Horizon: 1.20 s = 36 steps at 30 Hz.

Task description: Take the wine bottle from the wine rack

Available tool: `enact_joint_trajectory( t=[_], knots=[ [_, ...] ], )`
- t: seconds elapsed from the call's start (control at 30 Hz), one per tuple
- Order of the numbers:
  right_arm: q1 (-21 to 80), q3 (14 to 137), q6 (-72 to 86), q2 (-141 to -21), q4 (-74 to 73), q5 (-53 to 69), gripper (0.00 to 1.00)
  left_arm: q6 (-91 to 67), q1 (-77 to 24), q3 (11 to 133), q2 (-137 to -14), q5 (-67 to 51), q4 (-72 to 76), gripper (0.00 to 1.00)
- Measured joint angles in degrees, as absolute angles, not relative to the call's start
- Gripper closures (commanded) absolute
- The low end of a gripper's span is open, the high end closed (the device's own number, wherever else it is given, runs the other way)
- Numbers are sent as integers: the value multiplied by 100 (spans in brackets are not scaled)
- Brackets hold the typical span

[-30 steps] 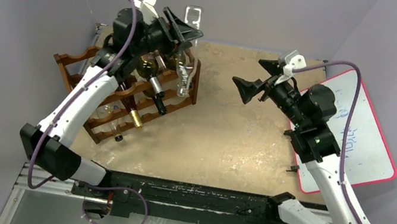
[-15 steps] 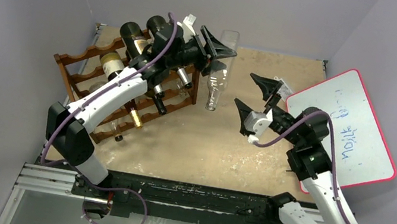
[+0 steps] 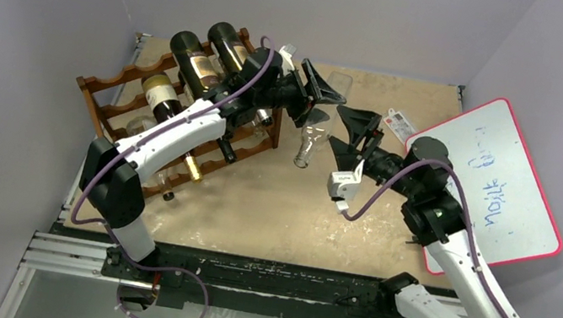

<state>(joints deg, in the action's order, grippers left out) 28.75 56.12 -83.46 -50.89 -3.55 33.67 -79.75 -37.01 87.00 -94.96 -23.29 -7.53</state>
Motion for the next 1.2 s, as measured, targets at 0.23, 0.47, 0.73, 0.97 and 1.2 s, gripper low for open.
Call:
enact_joint_trajectory(
  t=[0.23, 0.47, 0.73, 0.97, 1.2],
  knots=[
    [2976, 5358, -8532, -4886, -423, 3020, 11, -7972, -3721, 8700, -9496, -2324, -829, 100],
    [2995, 4950, -8495, -4744, -408, 2943, 9, -7970, -3728, 8637, -9496, -2349, -840, 100],
    [3041, 4707, -8427, -4845, -1, 2982, 13, -7981, -3756, 8525, -9491, -2346, -746, 100],
    [3144, 4609, -8403, -5188, 504, 3103, 16, -8001, -3879, 8278, -9491, -2346, -735, 100],
    [3299, 4460, -8403, -5384, 878, 3120, 26, -8029, -3905, 8270, -9491, -2329, -716, 100]
  ],
)
